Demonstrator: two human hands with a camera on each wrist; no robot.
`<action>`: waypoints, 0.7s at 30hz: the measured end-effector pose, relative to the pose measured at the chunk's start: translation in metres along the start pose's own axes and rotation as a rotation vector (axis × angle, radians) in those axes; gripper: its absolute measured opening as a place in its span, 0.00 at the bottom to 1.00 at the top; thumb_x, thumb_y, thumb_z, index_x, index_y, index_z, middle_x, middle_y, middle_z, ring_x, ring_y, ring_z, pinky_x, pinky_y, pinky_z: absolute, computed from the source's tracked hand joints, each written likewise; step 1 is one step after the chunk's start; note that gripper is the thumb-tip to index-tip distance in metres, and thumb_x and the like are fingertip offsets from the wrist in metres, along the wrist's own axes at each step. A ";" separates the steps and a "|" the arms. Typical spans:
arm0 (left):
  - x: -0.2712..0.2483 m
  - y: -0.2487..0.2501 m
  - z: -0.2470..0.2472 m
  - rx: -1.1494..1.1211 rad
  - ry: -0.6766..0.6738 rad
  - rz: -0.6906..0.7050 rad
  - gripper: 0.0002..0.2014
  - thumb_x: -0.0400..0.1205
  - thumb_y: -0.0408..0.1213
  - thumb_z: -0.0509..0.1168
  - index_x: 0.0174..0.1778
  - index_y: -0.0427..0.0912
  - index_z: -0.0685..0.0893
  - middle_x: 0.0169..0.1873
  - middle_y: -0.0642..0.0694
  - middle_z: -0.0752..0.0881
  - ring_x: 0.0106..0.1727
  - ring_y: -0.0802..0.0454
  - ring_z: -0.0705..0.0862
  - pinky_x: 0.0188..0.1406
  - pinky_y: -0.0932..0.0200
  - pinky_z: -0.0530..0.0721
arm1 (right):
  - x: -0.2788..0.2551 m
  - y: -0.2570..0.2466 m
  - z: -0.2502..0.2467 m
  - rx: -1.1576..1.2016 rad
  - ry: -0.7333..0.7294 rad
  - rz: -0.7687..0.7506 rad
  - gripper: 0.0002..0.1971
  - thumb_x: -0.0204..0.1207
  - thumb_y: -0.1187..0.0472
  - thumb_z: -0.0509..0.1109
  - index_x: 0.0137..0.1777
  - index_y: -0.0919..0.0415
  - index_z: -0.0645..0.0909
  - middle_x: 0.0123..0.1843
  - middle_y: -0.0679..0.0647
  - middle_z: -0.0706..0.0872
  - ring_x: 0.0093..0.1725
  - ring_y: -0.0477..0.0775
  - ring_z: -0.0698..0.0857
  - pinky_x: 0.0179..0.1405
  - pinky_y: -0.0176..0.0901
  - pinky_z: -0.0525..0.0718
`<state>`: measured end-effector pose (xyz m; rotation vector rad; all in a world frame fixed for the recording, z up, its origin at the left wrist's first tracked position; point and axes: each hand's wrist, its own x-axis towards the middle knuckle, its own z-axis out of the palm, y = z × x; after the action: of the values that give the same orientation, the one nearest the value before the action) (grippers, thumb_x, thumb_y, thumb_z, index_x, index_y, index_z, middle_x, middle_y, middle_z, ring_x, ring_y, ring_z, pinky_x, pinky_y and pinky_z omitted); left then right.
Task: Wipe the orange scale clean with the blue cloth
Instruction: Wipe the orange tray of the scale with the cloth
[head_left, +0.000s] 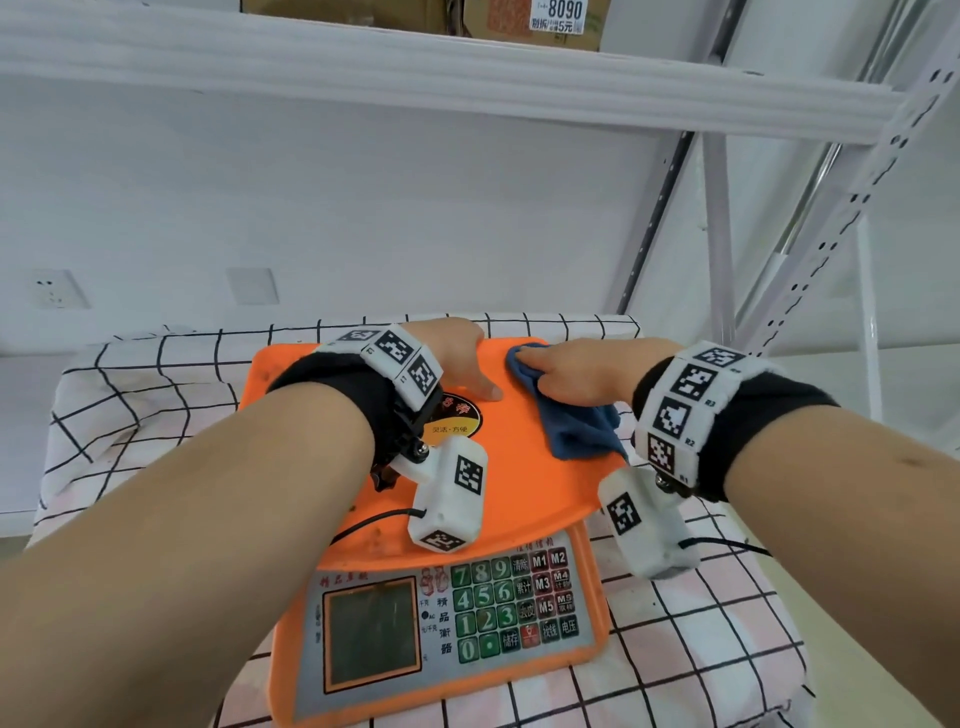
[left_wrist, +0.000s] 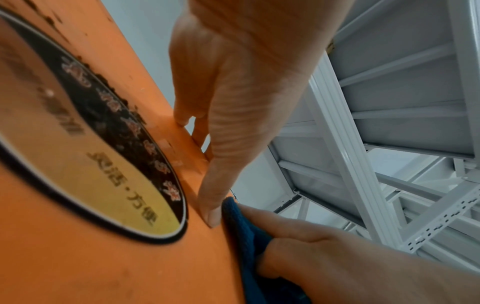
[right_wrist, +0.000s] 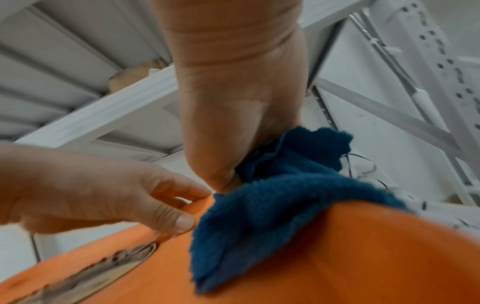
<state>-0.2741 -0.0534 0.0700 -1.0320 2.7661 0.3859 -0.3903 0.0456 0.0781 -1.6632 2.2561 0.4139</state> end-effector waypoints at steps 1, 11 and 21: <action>-0.001 0.000 0.000 0.004 0.006 0.002 0.23 0.77 0.54 0.68 0.59 0.41 0.75 0.59 0.46 0.81 0.54 0.48 0.78 0.48 0.57 0.72 | -0.001 -0.002 -0.002 -0.027 -0.008 0.022 0.20 0.84 0.62 0.50 0.75 0.56 0.67 0.67 0.60 0.78 0.63 0.60 0.78 0.59 0.46 0.71; 0.001 -0.003 0.003 -0.001 0.030 0.017 0.28 0.77 0.55 0.69 0.66 0.41 0.75 0.63 0.45 0.81 0.61 0.46 0.80 0.56 0.54 0.77 | -0.006 -0.011 -0.005 -0.117 -0.011 0.027 0.13 0.83 0.53 0.49 0.59 0.51 0.73 0.52 0.54 0.76 0.55 0.57 0.72 0.57 0.50 0.72; 0.005 -0.005 0.004 0.021 0.023 0.048 0.21 0.76 0.54 0.69 0.52 0.41 0.75 0.50 0.45 0.81 0.48 0.48 0.79 0.40 0.59 0.74 | 0.003 -0.013 -0.004 -0.156 -0.011 -0.002 0.24 0.84 0.46 0.44 0.80 0.46 0.57 0.74 0.52 0.69 0.70 0.59 0.66 0.64 0.54 0.66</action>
<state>-0.2747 -0.0590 0.0638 -0.9732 2.8139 0.3531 -0.3795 0.0376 0.0802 -1.7324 2.2655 0.6116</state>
